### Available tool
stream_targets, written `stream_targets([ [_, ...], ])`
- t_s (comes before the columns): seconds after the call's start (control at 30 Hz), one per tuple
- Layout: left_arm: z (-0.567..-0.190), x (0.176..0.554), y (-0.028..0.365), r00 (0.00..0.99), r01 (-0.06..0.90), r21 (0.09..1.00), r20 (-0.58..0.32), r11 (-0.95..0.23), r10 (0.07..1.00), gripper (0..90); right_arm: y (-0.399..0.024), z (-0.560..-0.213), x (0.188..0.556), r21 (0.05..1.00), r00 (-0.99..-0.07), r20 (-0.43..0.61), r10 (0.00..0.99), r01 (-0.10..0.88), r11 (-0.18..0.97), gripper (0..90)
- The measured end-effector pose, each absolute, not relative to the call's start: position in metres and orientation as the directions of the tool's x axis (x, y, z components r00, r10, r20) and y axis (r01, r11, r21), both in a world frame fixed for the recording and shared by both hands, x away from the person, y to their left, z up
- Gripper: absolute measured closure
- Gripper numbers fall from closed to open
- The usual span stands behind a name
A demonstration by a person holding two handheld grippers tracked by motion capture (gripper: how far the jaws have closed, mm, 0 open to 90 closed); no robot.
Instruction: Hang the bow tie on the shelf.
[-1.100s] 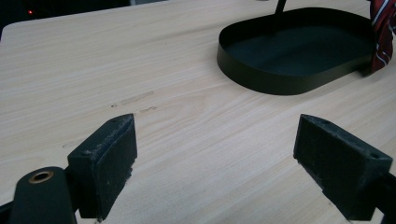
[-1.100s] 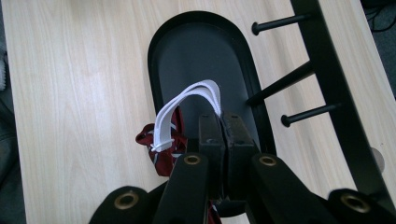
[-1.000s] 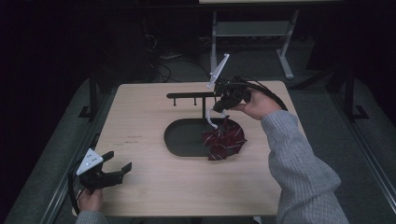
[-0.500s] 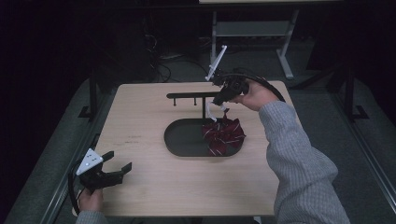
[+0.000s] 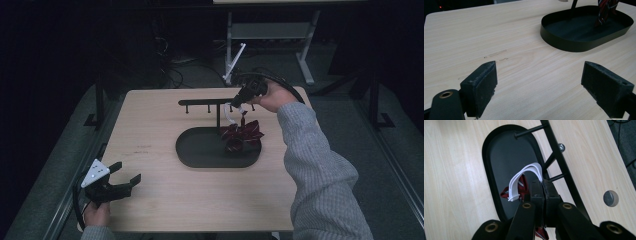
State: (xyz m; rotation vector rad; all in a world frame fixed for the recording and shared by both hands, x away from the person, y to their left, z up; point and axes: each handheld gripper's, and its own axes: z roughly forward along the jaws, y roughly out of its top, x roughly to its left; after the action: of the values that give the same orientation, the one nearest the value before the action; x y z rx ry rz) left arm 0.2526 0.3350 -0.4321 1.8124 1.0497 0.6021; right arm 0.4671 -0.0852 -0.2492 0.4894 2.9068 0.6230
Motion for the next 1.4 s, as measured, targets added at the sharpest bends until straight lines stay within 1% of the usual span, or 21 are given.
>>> stream_targets([
  [0.53,-0.432,0.252,0.335,0.512,0.402,0.895,-0.044,-0.195,0.858,13.1,-0.091,-0.256,0.482,0.414,-0.922,-0.050,0.384,0.331,0.848,87.7],
  [1.03,-0.432,0.252,0.336,0.513,0.402,0.895,-0.045,-0.194,0.857,13.1,-0.092,-0.262,0.487,0.395,-0.917,-0.042,0.397,0.350,0.849,87.2],
  [1.23,-0.432,0.252,0.336,0.513,0.403,0.894,-0.044,-0.195,0.858,13.1,-0.092,-0.262,0.486,0.398,-0.920,-0.042,0.391,0.343,0.850,86.7],
  [1.4,-0.432,0.252,0.336,0.512,0.402,0.895,-0.045,-0.192,0.858,13.1,-0.093,-0.263,0.486,0.390,-0.919,-0.041,0.392,0.346,0.853,84.6],
])
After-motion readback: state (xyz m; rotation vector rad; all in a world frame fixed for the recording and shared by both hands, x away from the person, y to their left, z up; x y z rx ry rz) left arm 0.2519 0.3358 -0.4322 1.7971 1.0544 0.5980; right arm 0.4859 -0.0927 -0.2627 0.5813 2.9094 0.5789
